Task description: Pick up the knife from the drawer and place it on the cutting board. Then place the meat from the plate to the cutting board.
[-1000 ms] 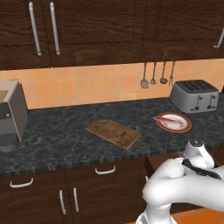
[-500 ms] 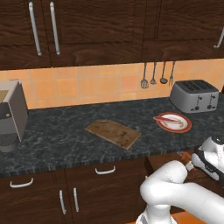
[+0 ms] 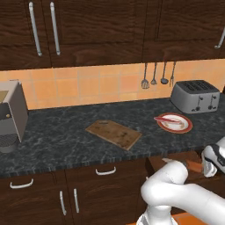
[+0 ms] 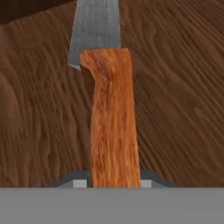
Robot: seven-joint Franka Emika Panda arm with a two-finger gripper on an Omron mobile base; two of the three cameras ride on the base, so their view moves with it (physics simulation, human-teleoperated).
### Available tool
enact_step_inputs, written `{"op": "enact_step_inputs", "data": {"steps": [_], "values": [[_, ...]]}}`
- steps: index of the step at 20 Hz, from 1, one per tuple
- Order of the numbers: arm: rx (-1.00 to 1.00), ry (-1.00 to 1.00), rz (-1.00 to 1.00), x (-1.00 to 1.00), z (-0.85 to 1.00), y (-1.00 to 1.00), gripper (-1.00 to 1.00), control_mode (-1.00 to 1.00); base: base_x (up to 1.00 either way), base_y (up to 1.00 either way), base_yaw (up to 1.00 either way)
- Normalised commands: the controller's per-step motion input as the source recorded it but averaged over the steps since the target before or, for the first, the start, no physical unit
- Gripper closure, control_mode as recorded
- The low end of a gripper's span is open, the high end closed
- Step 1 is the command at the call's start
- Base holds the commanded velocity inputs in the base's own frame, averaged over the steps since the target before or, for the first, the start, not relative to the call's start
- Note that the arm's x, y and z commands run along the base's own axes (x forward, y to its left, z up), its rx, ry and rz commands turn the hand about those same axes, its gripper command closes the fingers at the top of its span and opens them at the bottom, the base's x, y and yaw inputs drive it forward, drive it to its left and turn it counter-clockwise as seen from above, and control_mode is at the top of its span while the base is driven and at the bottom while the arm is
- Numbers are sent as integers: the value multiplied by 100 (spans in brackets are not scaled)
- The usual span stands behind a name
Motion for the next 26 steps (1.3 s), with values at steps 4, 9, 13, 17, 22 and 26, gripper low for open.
{"op": "enact_step_inputs", "data": {"steps": [4, 9, 13, 17, 22, 26], "values": [[-11, -13, 87, -17, 38, -49, 100, -100, 0, 0, 0], [-5, -8, 68, -3, 84, -40, 100, -100, 0, 0, 0], [2, 0, 19, 0, 100, -6, 100, -100, 0, 0, 0], [4, 0, 5, 0, 100, -13, 100, -100, 0, 0, 0], [10, 0, -1, 2, 100, -5, 100, -100, 0, 0, 0], [15, 15, -10, 31, 100, 17, 100, -100, 0, 0, 0]]}}
